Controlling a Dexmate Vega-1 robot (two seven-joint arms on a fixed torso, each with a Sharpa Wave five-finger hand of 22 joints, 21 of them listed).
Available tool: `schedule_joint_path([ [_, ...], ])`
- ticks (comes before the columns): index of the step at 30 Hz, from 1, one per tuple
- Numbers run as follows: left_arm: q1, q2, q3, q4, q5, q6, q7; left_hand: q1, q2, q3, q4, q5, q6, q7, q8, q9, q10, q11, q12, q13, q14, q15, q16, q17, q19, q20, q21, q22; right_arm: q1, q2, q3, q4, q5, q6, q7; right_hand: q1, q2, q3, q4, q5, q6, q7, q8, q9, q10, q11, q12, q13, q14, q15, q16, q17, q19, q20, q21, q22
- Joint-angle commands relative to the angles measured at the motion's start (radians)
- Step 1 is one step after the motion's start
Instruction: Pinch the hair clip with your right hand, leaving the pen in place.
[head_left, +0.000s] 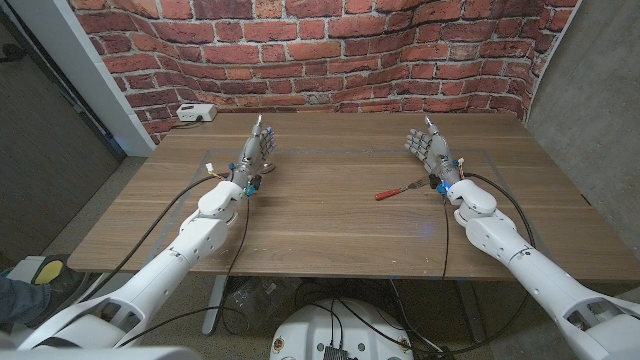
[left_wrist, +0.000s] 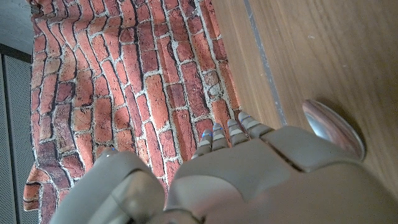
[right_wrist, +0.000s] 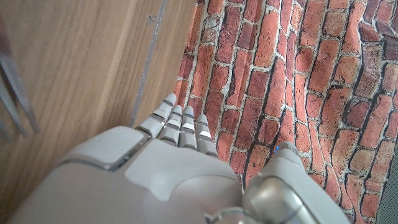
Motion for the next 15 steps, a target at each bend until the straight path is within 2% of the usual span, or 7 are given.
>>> schedule_joint_path([
  [1, 0.007, 0.006, 0.015, -0.055, 0.018, 0.025, 0.026, 0.009, 0.001, 0.001, 0.008, 0.004, 0.0, 0.008, 0.007, 0.004, 0.003, 0.008, 0.008, 0.005, -0.005, -0.002, 0.008, 0.002, -0.002, -0.016, 0.003, 0.003, -0.009, -0.002, 0.005, 0.002, 0.01, 0.039, 0.048, 0.01, 0.002, 0.006, 0.0, 0.006, 0.016, -0.001, 0.008, 0.005, 0.013, 0.001, 0.006, 0.004, 0.013, 0.0, 0.006, 0.004, 0.008, -0.003, 0.003, 0.002],
  [15, 0.066, 0.071, -0.003, -0.16, 0.033, 0.056, 0.055, 0.013, 0.012, -0.001, 0.008, 0.006, 0.022, 0.012, 0.014, 0.004, 0.022, 0.013, 0.014, 0.005, 0.011, 0.003, 0.013, 0.002, 0.002, -0.011, 0.006, 0.003, -0.044, -0.029, 0.019, -0.053, -0.018, 0.073, 0.02, 0.015, 0.005, 0.006, -0.003, 0.007, 0.011, -0.008, 0.005, 0.005, 0.029, -0.009, 0.012, 0.004, 0.031, -0.006, 0.011, 0.003, 0.032, -0.005, 0.006, 0.002],
])
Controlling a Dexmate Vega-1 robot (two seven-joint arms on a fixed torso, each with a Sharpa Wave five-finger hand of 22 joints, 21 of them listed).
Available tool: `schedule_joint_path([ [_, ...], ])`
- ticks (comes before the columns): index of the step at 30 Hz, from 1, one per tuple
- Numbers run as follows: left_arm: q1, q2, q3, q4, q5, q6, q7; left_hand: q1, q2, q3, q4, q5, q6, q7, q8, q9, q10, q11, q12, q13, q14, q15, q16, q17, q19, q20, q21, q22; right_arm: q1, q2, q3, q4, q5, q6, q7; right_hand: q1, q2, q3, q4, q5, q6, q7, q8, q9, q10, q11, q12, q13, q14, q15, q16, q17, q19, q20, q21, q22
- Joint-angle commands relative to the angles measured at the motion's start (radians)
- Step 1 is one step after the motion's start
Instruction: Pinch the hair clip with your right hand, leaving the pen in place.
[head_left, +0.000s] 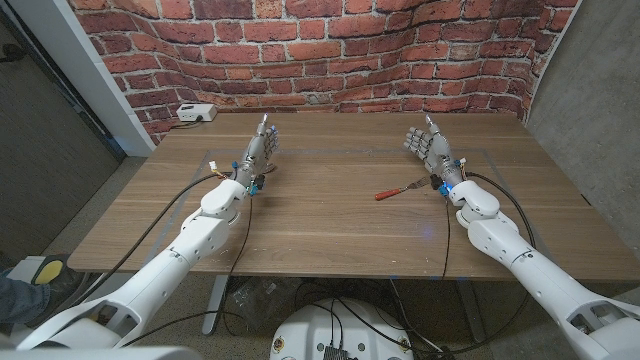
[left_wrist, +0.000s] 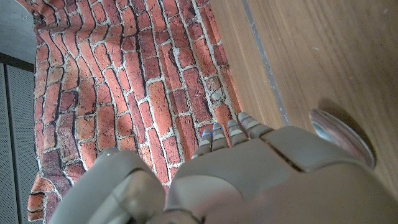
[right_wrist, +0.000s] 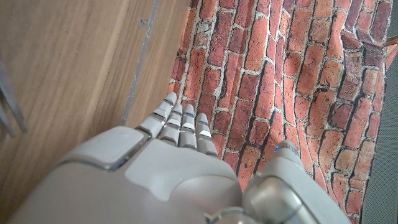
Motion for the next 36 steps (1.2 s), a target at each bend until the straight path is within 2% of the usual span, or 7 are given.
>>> schedule_joint_path([
  [1, 0.041, 0.047, -0.014, -0.077, 0.015, 0.023, 0.024, 0.006, 0.006, -0.001, 0.008, 0.006, 0.014, 0.001, 0.007, 0.004, 0.013, 0.0, 0.007, 0.005, 0.013, 0.003, 0.006, 0.003, 0.003, -0.01, 0.006, 0.003, -0.029, -0.025, 0.013, -0.044, -0.014, 0.02, -0.015, 0.012, 0.001, 0.006, -0.004, 0.007, 0.004, -0.004, 0.001, 0.005, 0.012, -0.002, 0.008, 0.004, 0.014, 0.001, 0.007, 0.003, 0.014, -0.002, 0.006, 0.002],
  [10, 0.03, 0.068, -0.011, -0.093, 0.025, 0.048, 0.016, 0.013, 0.017, -0.002, 0.006, 0.007, 0.038, 0.003, 0.013, 0.005, 0.043, 0.003, 0.016, 0.006, 0.042, 0.007, 0.013, 0.002, 0.024, -0.004, 0.014, 0.003, -0.072, -0.07, 0.028, -0.113, -0.02, 0.004, -0.032, 0.014, 0.002, 0.007, -0.005, 0.007, 0.01, -0.005, 0.003, 0.005, 0.018, -0.004, 0.009, 0.004, 0.02, -0.001, 0.008, 0.003, 0.02, -0.004, 0.005, 0.002],
  [17, 0.022, 0.062, -0.004, -0.087, 0.044, 0.019, 0.007, 0.017, 0.023, -0.003, 0.005, 0.008, 0.058, 0.005, 0.018, 0.005, 0.064, 0.0, 0.021, 0.006, 0.063, 0.012, 0.017, 0.002, 0.036, 0.001, 0.017, 0.003, -0.117, -0.103, 0.045, -0.171, -0.021, 0.003, -0.041, 0.016, 0.003, 0.007, -0.007, 0.007, 0.009, -0.006, 0.002, 0.005, 0.026, -0.004, 0.012, 0.004, 0.025, -0.002, 0.009, 0.003, 0.024, -0.002, 0.004, 0.002],
  [20, 0.021, 0.058, 0.0, -0.074, 0.05, -0.004, -0.006, 0.019, 0.027, -0.005, 0.004, 0.007, 0.069, 0.002, 0.019, 0.005, 0.077, 0.002, 0.024, 0.006, 0.079, 0.01, 0.019, 0.002, 0.061, 0.006, 0.026, 0.003, -0.144, -0.119, 0.058, -0.204, -0.022, 0.002, -0.057, 0.017, 0.004, 0.008, -0.007, 0.007, 0.009, -0.007, 0.002, 0.005, 0.027, -0.004, 0.012, 0.004, 0.026, -0.002, 0.009, 0.002, 0.025, -0.002, 0.003, 0.002],
  [25, 0.035, 0.041, -0.005, -0.068, 0.056, -0.041, 0.011, 0.028, 0.033, -0.009, 0.0, 0.007, 0.114, 0.003, 0.029, 0.005, 0.12, 0.012, 0.033, 0.007, 0.119, 0.012, 0.024, 0.002, 0.103, 0.015, 0.036, 0.002, -0.19, -0.137, 0.083, -0.25, -0.01, 0.011, -0.071, 0.019, 0.005, 0.008, -0.008, 0.007, 0.011, -0.009, 0.002, 0.005, 0.032, -0.006, 0.013, 0.004, 0.03, -0.002, 0.009, 0.002, 0.028, -0.002, 0.003, 0.002],
  [30, 0.057, 0.039, -0.015, -0.094, 0.07, -0.063, 0.04, 0.039, 0.039, -0.009, -0.004, 0.006, 0.146, 0.007, 0.035, 0.006, 0.15, 0.008, 0.038, 0.007, 0.146, 0.012, 0.026, 0.002, 0.125, 0.016, 0.04, 0.001, -0.229, -0.157, 0.105, -0.287, -0.005, 0.019, -0.078, 0.021, 0.006, 0.008, -0.009, 0.007, 0.013, -0.003, 0.002, 0.005, 0.033, -0.006, 0.013, 0.004, 0.033, -0.005, 0.009, 0.002, 0.036, -0.003, 0.003, 0.002],
  [36, 0.081, 0.05, -0.013, -0.126, 0.089, -0.06, 0.057, 0.046, 0.043, -0.009, -0.007, 0.005, 0.158, 0.008, 0.036, 0.006, 0.163, 0.006, 0.04, 0.007, 0.162, 0.009, 0.028, 0.002, 0.144, 0.019, 0.044, 0.0, -0.27, -0.15, 0.126, -0.299, 0.012, 0.07, -0.063, 0.023, 0.007, 0.009, -0.01, 0.007, 0.016, -0.003, 0.003, 0.004, 0.041, -0.007, 0.015, 0.004, 0.038, -0.004, 0.009, 0.002, 0.041, -0.003, 0.003, 0.002],
])
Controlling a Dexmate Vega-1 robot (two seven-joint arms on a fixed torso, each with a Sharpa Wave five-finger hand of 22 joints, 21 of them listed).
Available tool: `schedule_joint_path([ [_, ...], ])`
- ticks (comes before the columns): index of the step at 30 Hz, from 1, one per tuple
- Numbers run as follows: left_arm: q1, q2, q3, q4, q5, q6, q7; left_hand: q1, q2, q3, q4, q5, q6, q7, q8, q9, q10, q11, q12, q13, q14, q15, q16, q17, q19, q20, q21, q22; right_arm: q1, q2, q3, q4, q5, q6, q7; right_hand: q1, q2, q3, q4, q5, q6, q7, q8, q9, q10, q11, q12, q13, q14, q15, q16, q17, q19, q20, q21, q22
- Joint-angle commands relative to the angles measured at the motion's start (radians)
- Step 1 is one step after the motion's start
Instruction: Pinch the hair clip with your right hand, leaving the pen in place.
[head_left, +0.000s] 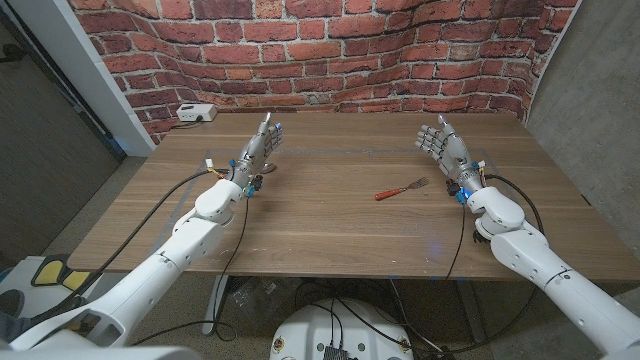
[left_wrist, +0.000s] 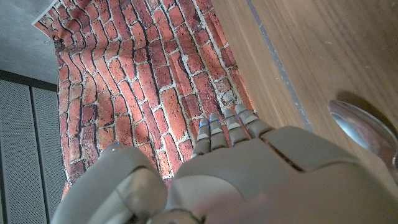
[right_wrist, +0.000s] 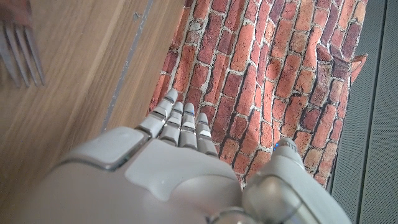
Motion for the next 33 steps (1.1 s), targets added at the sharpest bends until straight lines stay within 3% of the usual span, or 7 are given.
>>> schedule_joint_path([
  [1, 0.042, 0.005, -0.007, -0.05, 0.028, -0.02, 0.04, 0.008, 0.005, -0.005, -0.003, 0.005, 0.015, 0.001, 0.006, 0.001, 0.016, -0.002, 0.006, 0.002, 0.016, 0.0, 0.005, 0.002, 0.017, 0.002, 0.008, 0.002, -0.093, -0.019, 0.049, -0.07, 0.031, 0.056, 0.0, 0.012, 0.003, 0.005, -0.006, 0.007, 0.012, 0.003, 0.004, 0.005, 0.015, -0.002, 0.011, 0.004, 0.013, 0.0, 0.005, 0.002, 0.01, 0.0, 0.003, 0.002],
  [9, 0.069, 0.026, -0.018, -0.081, 0.068, -0.028, 0.074, 0.018, 0.008, -0.006, -0.007, 0.004, 0.023, 0.001, 0.004, 0.001, 0.036, 0.004, 0.008, 0.003, 0.04, -0.001, 0.007, 0.002, 0.039, 0.014, 0.011, 0.001, -0.172, -0.042, 0.1, -0.104, 0.052, 0.113, 0.023, 0.015, 0.005, 0.006, -0.008, 0.006, 0.024, -0.006, 0.007, 0.005, 0.021, -0.003, 0.012, 0.004, 0.022, -0.001, 0.006, 0.002, 0.018, 0.0, 0.003, 0.002],
  [13, 0.06, 0.011, -0.01, -0.057, 0.035, -0.027, 0.039, 0.03, 0.011, -0.01, -0.011, 0.001, 0.055, 0.002, 0.007, 0.002, 0.084, 0.008, 0.016, 0.003, 0.088, 0.005, 0.013, 0.002, 0.084, 0.026, 0.018, 0.0, -0.214, -0.052, 0.126, -0.116, 0.053, 0.145, 0.031, 0.018, 0.007, 0.007, -0.01, 0.006, 0.03, -0.019, 0.009, 0.005, 0.032, -0.005, 0.016, 0.004, 0.026, -0.002, 0.006, 0.002, 0.023, 0.001, 0.002, 0.002],
  [21, 0.067, -0.003, -0.008, -0.078, 0.047, -0.008, 0.082, 0.035, 0.013, -0.012, -0.013, 0.0, 0.064, 0.007, 0.006, 0.002, 0.089, 0.01, 0.013, 0.004, 0.096, 0.009, 0.01, 0.002, 0.099, 0.032, 0.02, 0.0, -0.283, -0.081, 0.182, -0.153, 0.038, 0.156, 0.014, 0.025, 0.012, 0.009, -0.012, 0.005, 0.076, -0.039, 0.024, 0.007, 0.046, -0.009, 0.018, 0.005, 0.032, -0.005, 0.004, 0.002, 0.028, 0.001, -0.003, 0.002],
  [33, 0.074, -0.008, -0.018, -0.109, 0.051, -0.009, 0.105, 0.041, 0.016, -0.012, -0.015, -0.001, 0.072, 0.01, 0.005, 0.002, 0.09, 0.007, 0.009, 0.004, 0.091, 0.003, 0.003, 0.002, 0.102, 0.033, 0.017, 0.0, -0.369, -0.078, 0.242, -0.191, 0.014, 0.185, -0.004, 0.033, 0.017, 0.012, -0.016, 0.004, 0.051, -0.027, 0.011, 0.007, 0.055, -0.012, 0.019, 0.005, 0.04, -0.01, 0.003, 0.002, 0.037, 0.0, -0.006, 0.003],
])
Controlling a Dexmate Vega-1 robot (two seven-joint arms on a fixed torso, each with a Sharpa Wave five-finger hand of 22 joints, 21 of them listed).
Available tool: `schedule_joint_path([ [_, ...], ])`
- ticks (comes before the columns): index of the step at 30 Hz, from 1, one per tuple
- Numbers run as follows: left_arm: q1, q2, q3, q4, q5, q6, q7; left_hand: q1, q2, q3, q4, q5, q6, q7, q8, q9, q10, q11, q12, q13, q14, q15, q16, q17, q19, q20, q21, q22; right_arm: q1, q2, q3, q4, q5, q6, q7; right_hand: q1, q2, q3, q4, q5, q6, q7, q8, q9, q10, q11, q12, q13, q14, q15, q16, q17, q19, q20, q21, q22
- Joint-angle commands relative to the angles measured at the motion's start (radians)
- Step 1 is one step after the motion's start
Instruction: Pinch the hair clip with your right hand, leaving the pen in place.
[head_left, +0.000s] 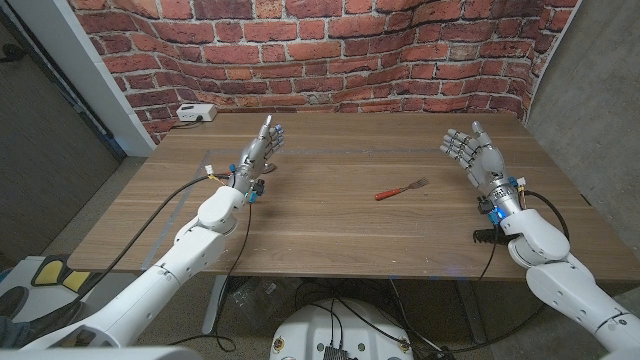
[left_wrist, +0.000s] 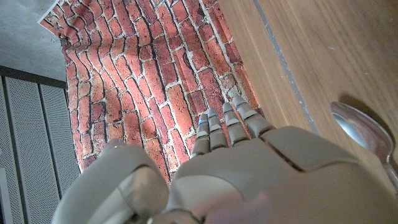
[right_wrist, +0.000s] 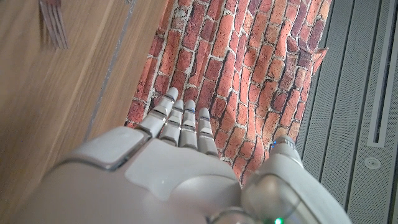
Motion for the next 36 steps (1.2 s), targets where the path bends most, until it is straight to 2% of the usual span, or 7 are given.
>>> schedule_joint_path([
  [1, 0.014, -0.002, -0.009, -0.037, 0.008, 0.009, 0.029, 0.007, 0.001, 0.001, -0.001, -0.001, 0.006, 0.001, 0.004, 0.002, 0.013, -0.005, -0.002, 0.004, 0.001, -0.003, -0.006, 0.002, 0.01, 0.001, 0.001, 0.001, -0.098, -0.006, 0.066, -0.048, -0.024, 0.028, -0.02, 0.011, 0.002, 0.001, -0.005, 0.004, -0.009, 0.003, -0.004, 0.002, 0.007, 0.001, 0.003, 0.001, 0.01, -0.004, 0.003, 0.002, 0.009, 0.0, 0.0, 0.003],
  [13, 0.02, 0.017, -0.001, -0.075, 0.025, 0.052, 0.039, 0.012, 0.003, 0.0, -0.003, -0.002, 0.017, 0.002, 0.005, 0.002, 0.019, -0.007, -0.004, 0.004, 0.008, -0.005, -0.007, 0.003, 0.017, 0.0, 0.0, 0.001, -0.219, 0.007, 0.133, -0.119, -0.042, 0.03, -0.047, 0.016, 0.004, 0.002, -0.008, 0.003, -0.009, 0.004, -0.005, 0.002, 0.012, -0.001, 0.004, 0.002, 0.014, -0.004, 0.003, 0.002, 0.016, -0.001, -0.001, 0.003],
  [22, 0.054, 0.035, -0.01, -0.126, 0.041, 0.082, 0.079, 0.015, 0.006, 0.0, -0.004, -0.003, 0.017, 0.001, 0.003, 0.002, 0.022, -0.008, -0.006, 0.004, 0.011, -0.005, -0.009, 0.003, 0.018, 0.002, -0.002, 0.001, -0.297, 0.017, 0.194, -0.161, -0.054, 0.019, -0.048, 0.018, 0.004, 0.002, -0.009, 0.003, -0.01, 0.005, -0.006, 0.002, 0.012, -0.003, 0.003, 0.002, 0.016, -0.006, 0.002, 0.002, 0.018, -0.001, -0.002, 0.003],
  [28, 0.06, 0.033, -0.014, -0.134, 0.036, 0.081, 0.08, 0.019, 0.009, 0.0, -0.004, -0.004, 0.022, 0.001, 0.002, 0.002, 0.029, -0.007, -0.005, 0.004, 0.019, -0.004, -0.008, 0.003, 0.021, 0.004, -0.003, 0.001, -0.358, 0.031, 0.246, -0.189, -0.07, 0.022, -0.045, 0.02, 0.004, 0.002, -0.009, 0.003, -0.01, 0.005, -0.007, 0.002, 0.014, -0.001, 0.003, 0.002, 0.017, -0.007, 0.002, 0.002, 0.02, -0.002, -0.003, 0.003],
  [36, 0.043, 0.028, -0.006, -0.134, 0.044, 0.09, 0.078, 0.022, 0.011, 0.001, -0.005, -0.005, 0.026, 0.003, 0.002, 0.002, 0.031, -0.006, -0.007, 0.004, 0.022, -0.002, -0.009, 0.003, 0.022, 0.006, -0.004, 0.001, -0.398, 0.068, 0.286, -0.203, -0.069, 0.027, -0.023, 0.021, 0.004, 0.002, -0.01, 0.002, -0.006, 0.003, -0.006, 0.002, 0.016, -0.002, 0.002, 0.002, 0.02, -0.007, 0.002, 0.002, 0.025, -0.002, -0.004, 0.003],
])
